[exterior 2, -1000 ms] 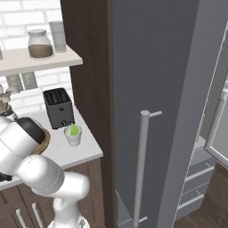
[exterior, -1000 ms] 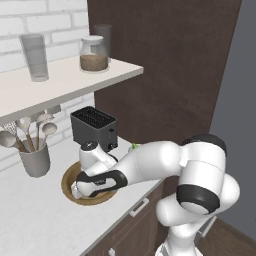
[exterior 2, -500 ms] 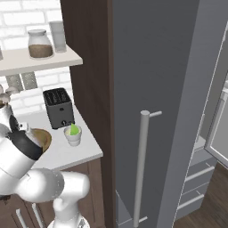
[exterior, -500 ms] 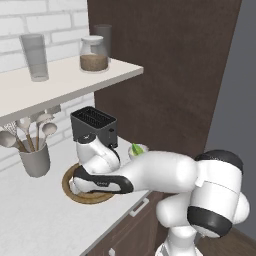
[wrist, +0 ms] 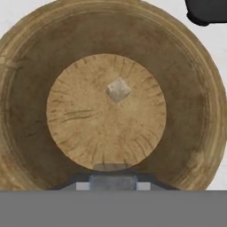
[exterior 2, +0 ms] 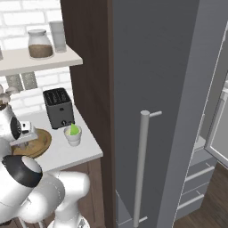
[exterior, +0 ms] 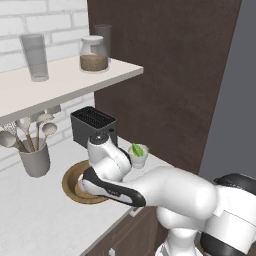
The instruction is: Grab a lemon wedge from the fridge and one ice cube from the ice bowl, and put them in the glass of lemonade.
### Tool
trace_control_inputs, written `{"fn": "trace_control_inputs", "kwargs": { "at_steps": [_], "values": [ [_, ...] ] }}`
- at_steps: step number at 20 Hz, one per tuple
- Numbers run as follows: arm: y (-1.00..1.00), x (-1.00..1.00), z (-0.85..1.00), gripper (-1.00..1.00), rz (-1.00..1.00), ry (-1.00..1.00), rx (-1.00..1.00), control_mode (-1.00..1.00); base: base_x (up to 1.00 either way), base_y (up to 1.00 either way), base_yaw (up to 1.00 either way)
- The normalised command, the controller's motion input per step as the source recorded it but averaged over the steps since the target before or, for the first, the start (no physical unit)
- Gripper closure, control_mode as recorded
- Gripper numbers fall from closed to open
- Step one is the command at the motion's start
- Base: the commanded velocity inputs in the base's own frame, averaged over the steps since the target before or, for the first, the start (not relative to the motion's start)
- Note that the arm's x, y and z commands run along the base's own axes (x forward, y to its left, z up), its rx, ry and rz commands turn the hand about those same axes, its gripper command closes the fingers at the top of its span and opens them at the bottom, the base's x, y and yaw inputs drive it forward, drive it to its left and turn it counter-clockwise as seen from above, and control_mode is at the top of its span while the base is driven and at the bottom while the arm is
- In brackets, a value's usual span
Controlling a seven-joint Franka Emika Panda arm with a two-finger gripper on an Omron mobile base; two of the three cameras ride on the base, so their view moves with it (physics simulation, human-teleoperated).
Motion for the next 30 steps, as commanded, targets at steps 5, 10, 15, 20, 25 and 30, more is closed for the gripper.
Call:
{"fn": "trace_control_inputs", "kwargs": {
  "at_steps": [5, 10, 15, 20, 25, 30],
  "values": [
    [-0.10, 0.00, 0.13, 1.00, 0.00, -0.07, 0.03, -1.00, 0.00, 0.00, 0.00],
    [0.00, -0.16, 0.22, 1.00, 0.00, -0.04, 0.10, -1.00, 0.00, 0.00, 0.00],
    [-0.14, -0.01, 0.68, 1.00, 0.00, 0.04, 0.03, -1.00, 0.00, 0.00, 0.00],
    [-0.58, -0.01, 0.70, 1.00, 0.00, 0.01, 0.00, -1.00, 0.00, 0.00, 0.00],
    [-0.83, 0.02, 0.13, 1.00, -0.01, 0.01, 0.00, -1.00, 0.00, 0.00, 0.00],
    [-0.63, 0.17, 0.00, 1.00, -0.07, 0.00, -0.01, -1.00, 0.00, 0.00, 0.00]
  ]
}}
